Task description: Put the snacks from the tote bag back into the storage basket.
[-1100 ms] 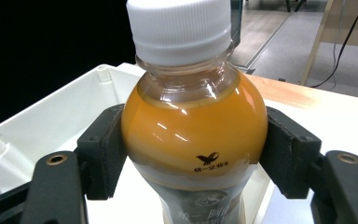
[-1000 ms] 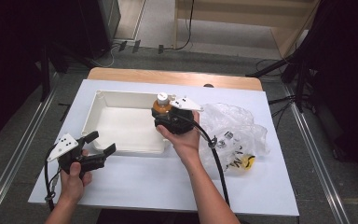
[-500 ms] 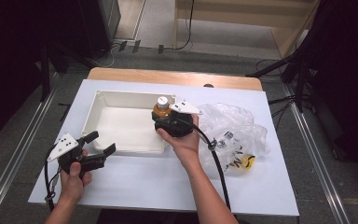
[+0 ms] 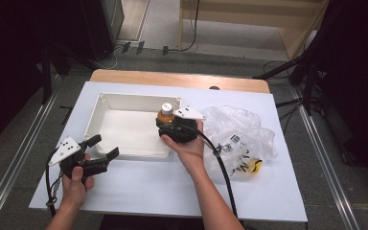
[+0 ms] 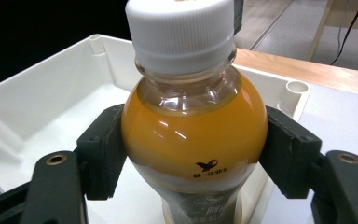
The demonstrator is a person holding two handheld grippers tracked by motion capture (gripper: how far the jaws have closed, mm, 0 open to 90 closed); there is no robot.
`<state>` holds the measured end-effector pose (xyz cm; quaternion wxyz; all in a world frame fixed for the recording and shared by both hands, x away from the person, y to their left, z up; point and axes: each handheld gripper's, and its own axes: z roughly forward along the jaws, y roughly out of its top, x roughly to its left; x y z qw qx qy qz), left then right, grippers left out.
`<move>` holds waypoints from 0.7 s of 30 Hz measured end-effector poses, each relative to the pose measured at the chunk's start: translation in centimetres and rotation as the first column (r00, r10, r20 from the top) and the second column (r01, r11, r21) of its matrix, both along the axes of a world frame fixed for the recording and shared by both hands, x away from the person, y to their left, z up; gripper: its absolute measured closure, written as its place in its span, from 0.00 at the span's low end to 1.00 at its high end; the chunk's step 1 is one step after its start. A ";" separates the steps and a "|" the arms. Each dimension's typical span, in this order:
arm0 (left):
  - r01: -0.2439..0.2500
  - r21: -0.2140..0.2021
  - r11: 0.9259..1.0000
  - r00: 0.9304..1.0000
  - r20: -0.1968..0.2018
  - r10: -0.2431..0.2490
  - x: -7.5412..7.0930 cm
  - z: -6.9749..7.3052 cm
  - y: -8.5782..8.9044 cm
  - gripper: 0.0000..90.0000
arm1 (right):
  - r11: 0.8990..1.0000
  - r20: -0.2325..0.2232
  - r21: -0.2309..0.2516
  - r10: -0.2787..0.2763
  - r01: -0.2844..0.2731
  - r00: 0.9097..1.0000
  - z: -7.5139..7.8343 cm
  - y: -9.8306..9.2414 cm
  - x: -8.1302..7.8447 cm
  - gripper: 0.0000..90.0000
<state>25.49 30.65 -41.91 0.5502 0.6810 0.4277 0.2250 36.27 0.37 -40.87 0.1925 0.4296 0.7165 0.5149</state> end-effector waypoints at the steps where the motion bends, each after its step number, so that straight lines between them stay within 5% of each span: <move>1: 0.001 0.000 1.000 1.000 0.000 -0.001 0.0 0.0 0.0 0.15 | 1.000 -0.005 -0.002 0.000 0.000 1.000 -0.1 0.0 0.0 0.34; 11: 0.003 0.002 1.000 1.000 0.000 -0.003 0.0 0.0 0.0 0.15 | 1.000 -0.019 -0.008 0.001 -0.001 1.000 -0.6 0.0 0.2 0.33; 14: 0.006 0.005 1.000 1.000 -0.002 -0.006 0.0 0.0 -0.1 0.15 | 0.998 -0.023 0.056 0.025 -0.023 0.999 0.1 -0.5 0.2 0.22; 21: 0.009 0.005 1.000 1.000 -0.002 -0.009 0.0 -0.1 -0.3 0.15 | 0.998 -0.024 0.055 0.000 0.001 1.000 1.2 -1.7 -0.1 0.18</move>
